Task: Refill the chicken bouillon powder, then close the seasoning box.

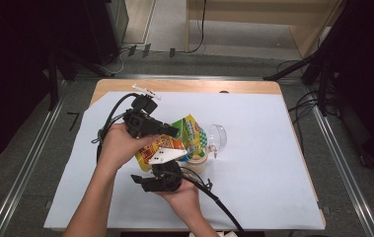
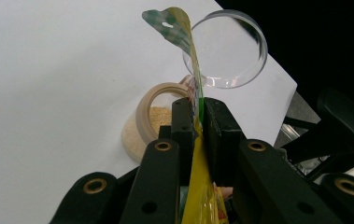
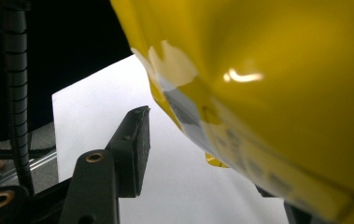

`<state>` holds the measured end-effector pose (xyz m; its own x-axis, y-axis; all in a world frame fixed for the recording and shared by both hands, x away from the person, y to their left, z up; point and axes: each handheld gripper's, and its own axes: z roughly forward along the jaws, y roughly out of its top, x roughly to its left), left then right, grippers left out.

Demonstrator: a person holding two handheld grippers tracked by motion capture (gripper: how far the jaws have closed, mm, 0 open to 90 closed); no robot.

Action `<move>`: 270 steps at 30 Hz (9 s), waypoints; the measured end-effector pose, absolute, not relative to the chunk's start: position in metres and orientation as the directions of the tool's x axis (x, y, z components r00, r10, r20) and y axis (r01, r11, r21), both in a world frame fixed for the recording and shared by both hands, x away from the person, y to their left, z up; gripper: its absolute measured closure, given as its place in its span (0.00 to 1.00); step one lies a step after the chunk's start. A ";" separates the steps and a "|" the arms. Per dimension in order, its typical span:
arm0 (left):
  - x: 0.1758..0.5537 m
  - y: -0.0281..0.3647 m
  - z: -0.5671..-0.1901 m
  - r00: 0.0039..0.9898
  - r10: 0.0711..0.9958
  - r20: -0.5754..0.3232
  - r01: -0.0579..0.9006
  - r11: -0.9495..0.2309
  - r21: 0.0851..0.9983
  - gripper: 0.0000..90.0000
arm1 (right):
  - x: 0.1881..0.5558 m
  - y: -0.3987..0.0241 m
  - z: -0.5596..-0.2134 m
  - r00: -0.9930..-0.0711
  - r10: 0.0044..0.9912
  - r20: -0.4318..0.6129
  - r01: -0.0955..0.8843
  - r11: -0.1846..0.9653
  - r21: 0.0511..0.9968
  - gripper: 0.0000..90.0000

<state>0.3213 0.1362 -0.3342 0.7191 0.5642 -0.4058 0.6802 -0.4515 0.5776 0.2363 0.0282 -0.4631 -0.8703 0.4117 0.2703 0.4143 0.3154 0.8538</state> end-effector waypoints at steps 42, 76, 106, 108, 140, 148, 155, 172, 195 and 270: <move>0.325 0.161 -0.335 0.765 0.456 -0.454 0.640 -0.463 0.614 0.99 | 0.232 0.021 -0.468 -0.878 0.414 0.238 0.390 0.332 0.859 0.52; 0.358 0.229 -0.345 0.686 0.569 -0.453 0.635 -0.165 0.755 1.00 | 0.232 -0.018 -0.459 -0.853 0.470 0.226 0.389 0.285 0.876 0.51; 0.367 0.221 -0.407 0.647 0.612 -0.454 0.671 -0.175 0.720 0.97 | 0.246 -0.049 -0.454 -0.882 0.412 0.229 0.386 0.352 0.852 0.52; 0.363 0.222 -0.407 0.649 0.617 -0.446 0.668 -0.181 0.722 0.96 | 0.247 -0.052 -0.453 -0.886 0.402 0.231 0.385 0.360 0.850 0.52; 0.319 0.254 -0.389 0.641 0.625 -0.446 0.656 -0.143 0.741 0.70 | 0.244 -0.081 -0.452 -0.879 0.409 0.244 0.414 0.402 0.817 0.55; 0.318 0.258 -0.382 0.619 0.621 -0.481 0.680 -0.117 0.724 0.64 | 0.245 -0.086 -0.449 -0.873 0.417 0.252 0.423 0.393 0.816 0.55; 0.316 0.264 -0.375 0.617 0.629 -0.473 0.675 -0.114 0.729 0.57 | 0.245 -0.087 -0.447 -0.874 0.419 0.245 0.420 0.397 0.816 0.55; 0.303 0.286 -0.351 0.559 0.702 -0.440 0.684 -0.090 0.724 0.48 | 0.244 -0.088 -0.439 -0.872 0.427 0.238 0.421 0.408 0.810 0.55; 0.312 0.324 -0.391 0.458 0.758 -0.463 0.729 -0.023 0.684 0.46 | 0.246 -0.107 -0.410 -0.872 0.416 0.258 0.428 0.391 0.815 0.59; 0.323 0.312 -0.420 0.464 0.764 -0.449 0.760 -0.084 0.644 0.43 | 0.295 -0.193 -0.441 -0.714 0.622 0.322 0.572 0.252 0.781 1.00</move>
<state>0.3233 0.3123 -0.4203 0.4643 0.7637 -0.4485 0.7605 -0.0841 0.6439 0.2945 -0.1925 -0.4411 -0.7138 0.6222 0.3216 0.5717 0.2524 0.7806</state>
